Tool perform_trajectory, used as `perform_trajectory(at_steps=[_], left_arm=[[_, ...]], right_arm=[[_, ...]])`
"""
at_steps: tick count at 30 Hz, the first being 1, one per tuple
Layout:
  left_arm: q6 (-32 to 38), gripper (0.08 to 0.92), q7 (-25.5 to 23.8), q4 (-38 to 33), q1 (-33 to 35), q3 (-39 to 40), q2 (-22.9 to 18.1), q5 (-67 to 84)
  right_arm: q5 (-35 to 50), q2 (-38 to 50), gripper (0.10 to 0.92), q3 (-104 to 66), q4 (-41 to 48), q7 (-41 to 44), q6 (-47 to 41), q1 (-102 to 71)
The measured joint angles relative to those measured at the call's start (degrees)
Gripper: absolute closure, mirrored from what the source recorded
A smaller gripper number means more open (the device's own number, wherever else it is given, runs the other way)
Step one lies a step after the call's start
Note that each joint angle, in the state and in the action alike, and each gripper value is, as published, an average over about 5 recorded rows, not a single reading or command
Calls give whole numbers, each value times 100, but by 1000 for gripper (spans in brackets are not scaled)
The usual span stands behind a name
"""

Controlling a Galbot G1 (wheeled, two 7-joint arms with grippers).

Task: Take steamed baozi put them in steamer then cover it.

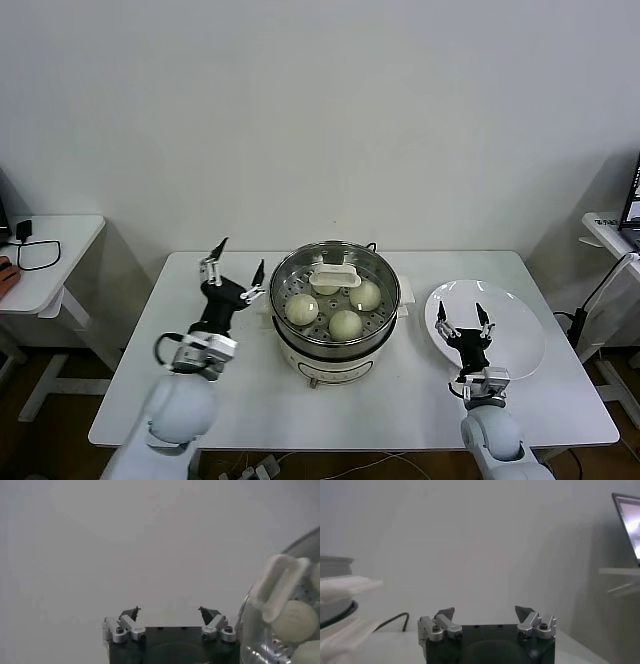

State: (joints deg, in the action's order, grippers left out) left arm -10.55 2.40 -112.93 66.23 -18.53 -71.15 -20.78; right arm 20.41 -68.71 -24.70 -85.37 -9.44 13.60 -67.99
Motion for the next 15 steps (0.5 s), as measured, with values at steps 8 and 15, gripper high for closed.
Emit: perform_trajectory(at_steps=[8, 15], left_arm=[[1181, 177, 43, 655, 285, -645, -76, 1346], [1818, 177, 47, 963, 442, -899, -100, 1867]], right_arm=[[93, -20, 203, 5, -45, 110, -18, -143], [121, -50, 203, 11, -57, 158, -16, -225]])
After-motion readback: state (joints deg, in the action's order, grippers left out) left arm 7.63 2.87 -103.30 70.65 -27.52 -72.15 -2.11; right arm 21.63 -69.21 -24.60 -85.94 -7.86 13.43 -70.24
